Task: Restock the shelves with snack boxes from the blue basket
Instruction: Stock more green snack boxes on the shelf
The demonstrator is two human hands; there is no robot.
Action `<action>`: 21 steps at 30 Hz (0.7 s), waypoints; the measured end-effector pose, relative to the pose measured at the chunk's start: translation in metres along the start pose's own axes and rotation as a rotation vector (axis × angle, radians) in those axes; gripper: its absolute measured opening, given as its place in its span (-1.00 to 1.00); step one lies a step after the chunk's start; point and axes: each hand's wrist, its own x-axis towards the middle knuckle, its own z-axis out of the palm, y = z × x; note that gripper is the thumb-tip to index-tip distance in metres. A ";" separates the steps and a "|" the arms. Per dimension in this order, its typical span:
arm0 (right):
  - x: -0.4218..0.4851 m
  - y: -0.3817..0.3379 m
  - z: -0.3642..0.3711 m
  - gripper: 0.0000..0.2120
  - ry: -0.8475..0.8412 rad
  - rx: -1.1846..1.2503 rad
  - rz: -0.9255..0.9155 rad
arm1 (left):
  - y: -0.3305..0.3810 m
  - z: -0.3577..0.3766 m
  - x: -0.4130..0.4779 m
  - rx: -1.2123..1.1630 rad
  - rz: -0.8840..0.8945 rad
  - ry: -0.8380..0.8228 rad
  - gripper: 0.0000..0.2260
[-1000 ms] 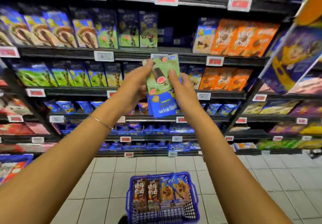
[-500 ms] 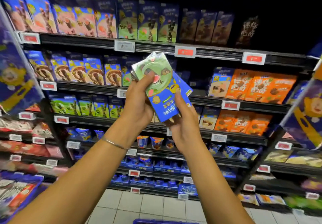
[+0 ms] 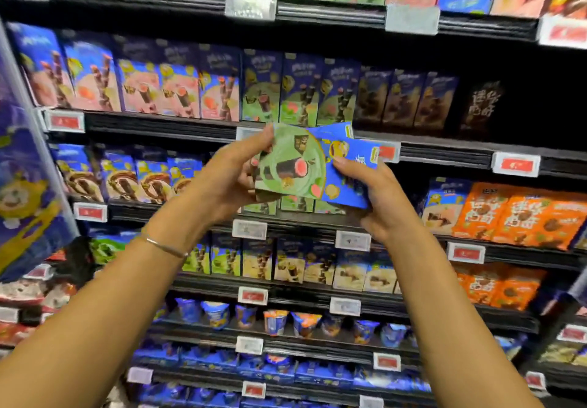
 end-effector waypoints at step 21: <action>0.120 0.000 0.071 -0.93 0.131 0.130 -0.031 | 0.032 -0.054 0.098 -0.100 0.252 0.081 -0.74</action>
